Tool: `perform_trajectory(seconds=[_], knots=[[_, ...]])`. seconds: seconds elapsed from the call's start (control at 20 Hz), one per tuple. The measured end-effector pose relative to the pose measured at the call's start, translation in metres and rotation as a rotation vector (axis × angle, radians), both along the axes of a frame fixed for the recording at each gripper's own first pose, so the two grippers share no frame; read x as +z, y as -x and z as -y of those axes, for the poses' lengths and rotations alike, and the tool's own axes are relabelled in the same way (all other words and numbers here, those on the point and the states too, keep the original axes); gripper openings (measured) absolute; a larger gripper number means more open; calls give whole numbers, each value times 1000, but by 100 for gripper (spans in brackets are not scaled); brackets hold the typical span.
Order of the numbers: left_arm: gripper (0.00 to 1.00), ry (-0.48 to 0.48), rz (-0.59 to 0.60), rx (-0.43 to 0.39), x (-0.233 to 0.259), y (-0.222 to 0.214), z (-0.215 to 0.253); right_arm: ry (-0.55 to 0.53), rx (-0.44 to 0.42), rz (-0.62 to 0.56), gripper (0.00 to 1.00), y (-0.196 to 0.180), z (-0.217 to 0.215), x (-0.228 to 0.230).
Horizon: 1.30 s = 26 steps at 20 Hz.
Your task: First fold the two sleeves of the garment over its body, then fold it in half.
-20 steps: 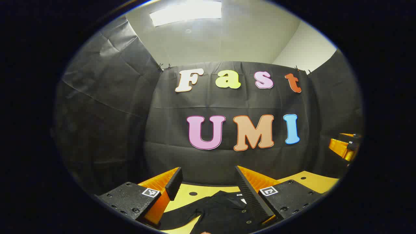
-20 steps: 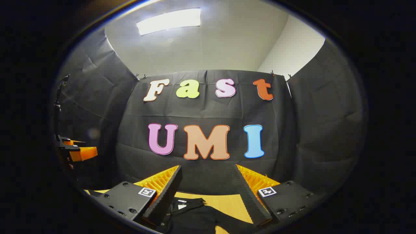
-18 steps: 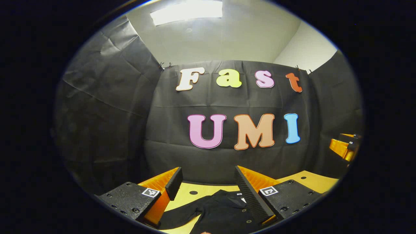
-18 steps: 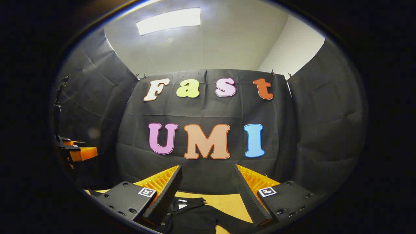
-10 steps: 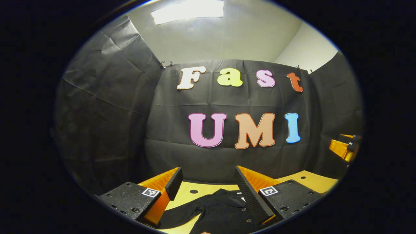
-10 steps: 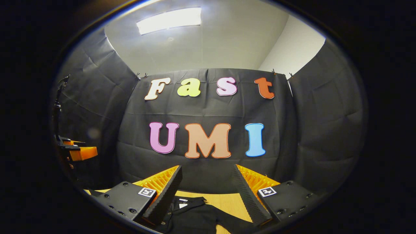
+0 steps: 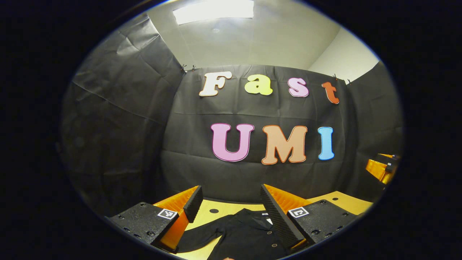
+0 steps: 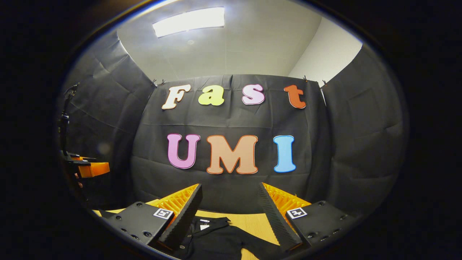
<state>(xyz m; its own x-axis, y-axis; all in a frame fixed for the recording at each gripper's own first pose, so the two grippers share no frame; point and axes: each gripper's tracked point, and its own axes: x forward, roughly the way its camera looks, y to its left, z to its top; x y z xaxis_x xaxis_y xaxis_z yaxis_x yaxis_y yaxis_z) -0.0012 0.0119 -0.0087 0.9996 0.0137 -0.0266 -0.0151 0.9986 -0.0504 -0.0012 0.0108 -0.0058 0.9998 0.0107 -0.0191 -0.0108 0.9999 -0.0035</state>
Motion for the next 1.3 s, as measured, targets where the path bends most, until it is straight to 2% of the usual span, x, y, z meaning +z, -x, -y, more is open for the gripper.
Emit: perform_trajectory(seconds=[0.15,0.35,0.4,0.55,0.6,0.7,0.75,0.8,0.85,0.9,0.95,1.05,1.1,1.15,1.3], knots=[[99,6,-11,6,-5,-1,-6,5,-1,-1,98,-1,-4,-1],[92,3,-4,8,-4,-2,-13,12,4,-10,98,-2,-14,-4],[95,1,-2,8,-4,-3,-14,14,4,-7,98,-3,-16,-3],[92,1,1,5,-4,-5,-17,24,-4,-2,98,-4,-17,0],[95,1,1,4,-5,-6,-18,25,-12,-1,98,-4,-16,1],[99,-4,8,-2,-3,-8,-18,23,-29,4,98,-5,-11,3],[95,-5,13,-7,-2,-7,-18,24,-41,6,98,-6,-9,4],[99,-4,18,-14,-1,-9,-19,26,-50,7,98,-5,-7,6],[95,-2,20,-21,-1,-10,-18,33,-60,10,98,-5,-5,8],[99,0,22,-28,-1,-12,-18,41,-74,15,98,-5,-2,10],[95,2,22,-36,-2,-14,-18,47,-87,20,98,-5,0,12],[99,3,23,-56,-4,-17,-18,54,-117,28,96,-5,4,17],[92,4,24,-66,-4,-17,-18,56,-134,32,99,-5,7,19],[95,5,27,-78,-5,-19,-19,61,-151,33,99,-4,8,20],[99,-10,29,-119,-9,-21,-16,104,-197,25,99,-2,15,21]])
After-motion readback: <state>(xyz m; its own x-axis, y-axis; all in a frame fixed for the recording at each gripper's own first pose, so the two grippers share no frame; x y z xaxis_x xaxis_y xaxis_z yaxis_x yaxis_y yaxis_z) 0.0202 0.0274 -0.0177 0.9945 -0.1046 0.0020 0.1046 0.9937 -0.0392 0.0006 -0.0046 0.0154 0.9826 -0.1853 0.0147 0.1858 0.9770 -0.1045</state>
